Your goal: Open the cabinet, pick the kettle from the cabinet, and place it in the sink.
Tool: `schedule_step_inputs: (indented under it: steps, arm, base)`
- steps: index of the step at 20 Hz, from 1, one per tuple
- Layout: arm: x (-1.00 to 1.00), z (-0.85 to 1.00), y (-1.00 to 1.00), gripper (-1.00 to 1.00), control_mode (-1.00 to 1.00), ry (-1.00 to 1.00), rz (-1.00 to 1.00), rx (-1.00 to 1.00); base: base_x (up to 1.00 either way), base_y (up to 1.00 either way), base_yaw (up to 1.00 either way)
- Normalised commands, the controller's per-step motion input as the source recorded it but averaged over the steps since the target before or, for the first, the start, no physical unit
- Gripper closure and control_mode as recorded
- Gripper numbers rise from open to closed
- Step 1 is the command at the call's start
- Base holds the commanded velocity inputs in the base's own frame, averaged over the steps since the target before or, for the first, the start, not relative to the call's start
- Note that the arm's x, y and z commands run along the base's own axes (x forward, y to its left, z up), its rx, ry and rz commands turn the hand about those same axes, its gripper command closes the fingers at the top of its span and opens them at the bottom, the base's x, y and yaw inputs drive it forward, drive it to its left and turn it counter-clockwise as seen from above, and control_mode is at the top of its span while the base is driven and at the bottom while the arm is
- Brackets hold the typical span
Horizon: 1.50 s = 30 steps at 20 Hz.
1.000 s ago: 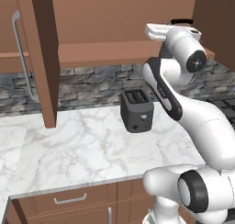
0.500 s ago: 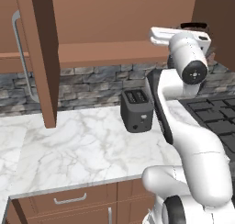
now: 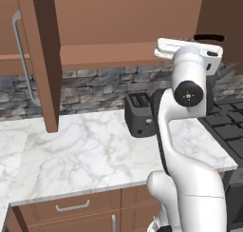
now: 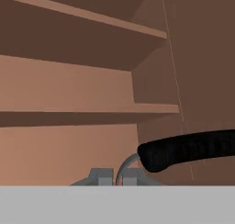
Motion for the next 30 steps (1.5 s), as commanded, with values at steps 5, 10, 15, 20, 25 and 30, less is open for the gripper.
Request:
schedule_step_inputs:
  steps: [5,10,15,20,25,30]
  arm:
    - [-0.34,-0.34,-0.12,1.0,-1.0,0.04,-0.07,0.0]
    - [-0.18,-0.31,-0.13,1.0,-1.0,0.06,-0.03,0.01]
    - [-0.01,-0.18,-0.1,1.0,-1.0,0.06,-0.12,0.08]
    - [-0.01,-0.19,-0.04,1.0,-1.0,0.07,-0.14,0.09]
    - [0.0,-0.25,-0.01,1.0,-1.0,0.03,-0.12,0.11]
    - [0.05,-0.35,-0.08,1.0,-1.0,0.12,-0.02,0.13]
  base:
    - [0.0,0.0,0.0]
    - [0.0,0.0,0.0]
    - [0.0,0.0,0.0]
    - [0.0,0.0,0.0]
    - [0.0,0.0,0.0]
    - [0.0,0.0,0.0]
